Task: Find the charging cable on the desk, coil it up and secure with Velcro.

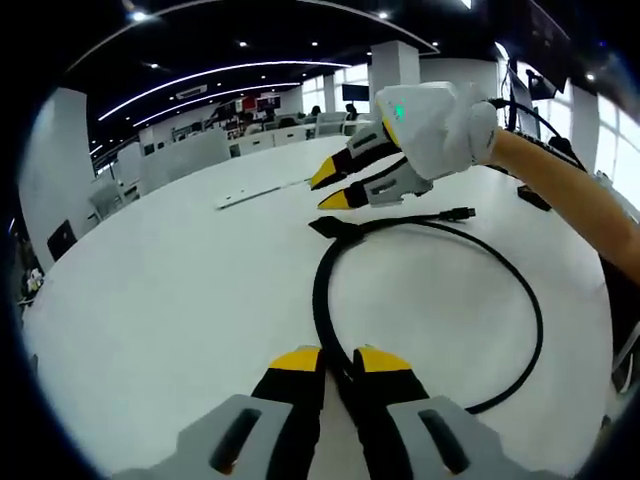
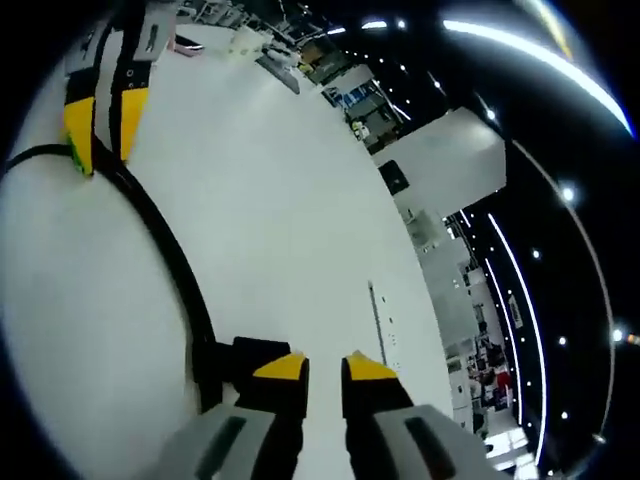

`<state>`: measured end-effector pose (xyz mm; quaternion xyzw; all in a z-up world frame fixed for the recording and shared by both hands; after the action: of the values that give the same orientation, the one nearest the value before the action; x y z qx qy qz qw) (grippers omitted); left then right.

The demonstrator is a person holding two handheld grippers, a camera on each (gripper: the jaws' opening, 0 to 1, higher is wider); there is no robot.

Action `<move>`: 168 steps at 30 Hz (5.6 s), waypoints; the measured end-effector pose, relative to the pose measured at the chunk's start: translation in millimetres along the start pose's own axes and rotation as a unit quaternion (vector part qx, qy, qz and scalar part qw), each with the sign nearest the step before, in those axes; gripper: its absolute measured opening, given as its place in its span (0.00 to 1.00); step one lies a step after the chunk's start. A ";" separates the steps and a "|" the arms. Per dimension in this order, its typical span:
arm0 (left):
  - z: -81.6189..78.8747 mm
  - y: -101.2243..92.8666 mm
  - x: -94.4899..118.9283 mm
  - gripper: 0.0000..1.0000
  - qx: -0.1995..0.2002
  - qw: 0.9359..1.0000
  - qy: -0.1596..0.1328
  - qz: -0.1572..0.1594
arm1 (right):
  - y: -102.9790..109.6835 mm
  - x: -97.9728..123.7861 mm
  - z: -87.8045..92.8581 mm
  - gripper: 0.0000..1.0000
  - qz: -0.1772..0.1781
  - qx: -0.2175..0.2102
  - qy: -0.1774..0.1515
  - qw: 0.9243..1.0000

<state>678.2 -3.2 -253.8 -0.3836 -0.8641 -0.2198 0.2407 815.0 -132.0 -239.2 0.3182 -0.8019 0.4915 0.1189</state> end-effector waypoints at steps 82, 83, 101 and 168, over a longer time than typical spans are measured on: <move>-10.4 18.2 10.1 0.15 -0.030 0.998 -0.041 -0.030 | 19.4 11.4 -2.3 0.08 -0.183 -0.085 0.077 0.976; -11.1 17.0 10.4 0.15 -0.029 0.998 -0.044 -0.029 | 17.2 10.4 -2.4 0.09 -0.189 -0.089 0.080 0.975; -12.4 18.9 9.5 0.15 -0.032 0.998 -0.047 -0.028 | 24.8 8.8 -6.1 0.06 -0.206 -0.048 0.115 0.971; -8.3 16.9 10.9 0.13 -0.052 0.997 -0.039 -0.030 | 25.7 6.2 -6.4 0.04 -0.185 0.021 0.165 0.969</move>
<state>686.8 8.5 -237.6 -0.3775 -0.8712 -0.2570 0.1800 793.3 -120.8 -251.3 0.3778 -0.6878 0.5238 0.3315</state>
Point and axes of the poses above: the point that each gripper's makers call its tool centre point, and the gripper's own axes: x roughly backward along the fingers, y roughly to its left, z roughly out of its underside, the point moved 4 cm from there along x, roughly backward along the fingers, and after that the axes turned 10 degrees about -x, right-handed, at the moved point
